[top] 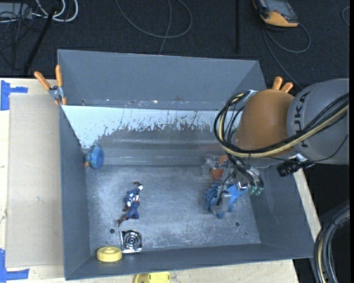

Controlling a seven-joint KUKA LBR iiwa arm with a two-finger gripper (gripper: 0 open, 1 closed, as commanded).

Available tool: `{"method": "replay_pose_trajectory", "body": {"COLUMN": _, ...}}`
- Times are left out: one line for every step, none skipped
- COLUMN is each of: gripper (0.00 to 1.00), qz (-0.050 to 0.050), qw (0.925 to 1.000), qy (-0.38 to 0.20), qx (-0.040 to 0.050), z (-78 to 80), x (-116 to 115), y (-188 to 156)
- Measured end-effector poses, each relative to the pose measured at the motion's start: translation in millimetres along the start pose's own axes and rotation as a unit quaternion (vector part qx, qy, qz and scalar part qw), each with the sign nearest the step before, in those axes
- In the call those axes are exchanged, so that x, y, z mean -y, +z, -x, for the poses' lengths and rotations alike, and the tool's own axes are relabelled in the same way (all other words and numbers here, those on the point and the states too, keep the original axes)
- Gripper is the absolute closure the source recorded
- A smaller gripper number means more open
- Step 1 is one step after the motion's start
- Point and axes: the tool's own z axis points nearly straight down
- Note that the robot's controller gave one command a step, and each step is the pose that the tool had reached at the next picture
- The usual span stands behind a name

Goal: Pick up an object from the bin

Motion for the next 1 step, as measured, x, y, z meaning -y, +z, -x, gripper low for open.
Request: {"method": "replay_pose_trajectory", "body": {"gripper": 0.0, "qz": 0.001, "qw": 0.9999, "qy": -0.017, "qx": 0.0005, "z": -41.0, "x": 11.5, "y": 10.9}}
